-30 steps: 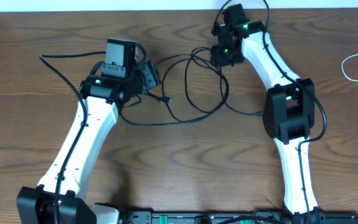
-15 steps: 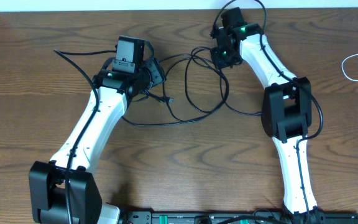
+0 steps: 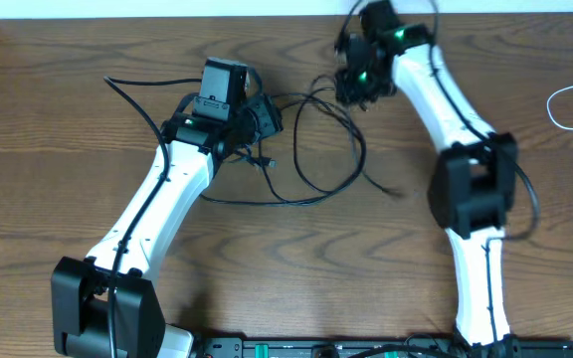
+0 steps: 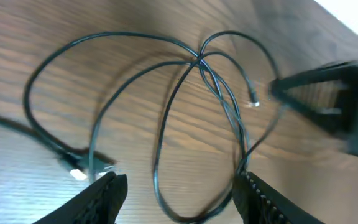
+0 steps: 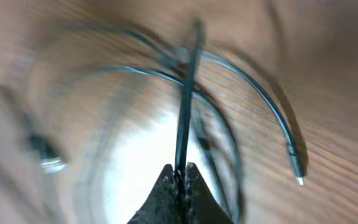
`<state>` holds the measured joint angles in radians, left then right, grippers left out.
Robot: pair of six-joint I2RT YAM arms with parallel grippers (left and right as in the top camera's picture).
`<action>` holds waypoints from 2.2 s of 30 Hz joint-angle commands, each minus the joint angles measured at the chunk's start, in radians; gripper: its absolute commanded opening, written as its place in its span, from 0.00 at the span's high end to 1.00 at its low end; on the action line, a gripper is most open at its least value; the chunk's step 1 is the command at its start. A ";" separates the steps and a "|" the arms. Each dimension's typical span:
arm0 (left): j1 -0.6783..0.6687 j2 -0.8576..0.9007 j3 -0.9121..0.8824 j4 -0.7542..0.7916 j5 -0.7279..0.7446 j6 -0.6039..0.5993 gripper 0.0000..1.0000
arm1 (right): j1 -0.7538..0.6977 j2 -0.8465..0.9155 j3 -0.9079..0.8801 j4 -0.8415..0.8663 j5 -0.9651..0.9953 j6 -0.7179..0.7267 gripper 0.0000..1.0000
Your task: Untangle cables
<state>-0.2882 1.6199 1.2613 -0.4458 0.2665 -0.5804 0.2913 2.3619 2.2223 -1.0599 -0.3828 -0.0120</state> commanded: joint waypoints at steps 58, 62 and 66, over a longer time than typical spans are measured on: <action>-0.090 0.243 -0.004 0.702 0.617 -0.043 0.15 | 0.004 -0.674 0.020 -0.080 -0.191 0.067 0.99; -0.100 0.243 -0.004 0.768 0.740 0.012 0.15 | 0.004 -0.673 0.020 -0.081 -0.160 0.067 0.99; -0.100 0.243 -0.004 0.808 0.789 0.021 0.15 | 0.004 -0.673 0.020 -0.081 -0.132 0.067 0.99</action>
<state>-0.3874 1.8572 1.2510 0.3473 0.9604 -0.6029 0.2913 1.6947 2.2414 -1.1423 -0.5453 0.0452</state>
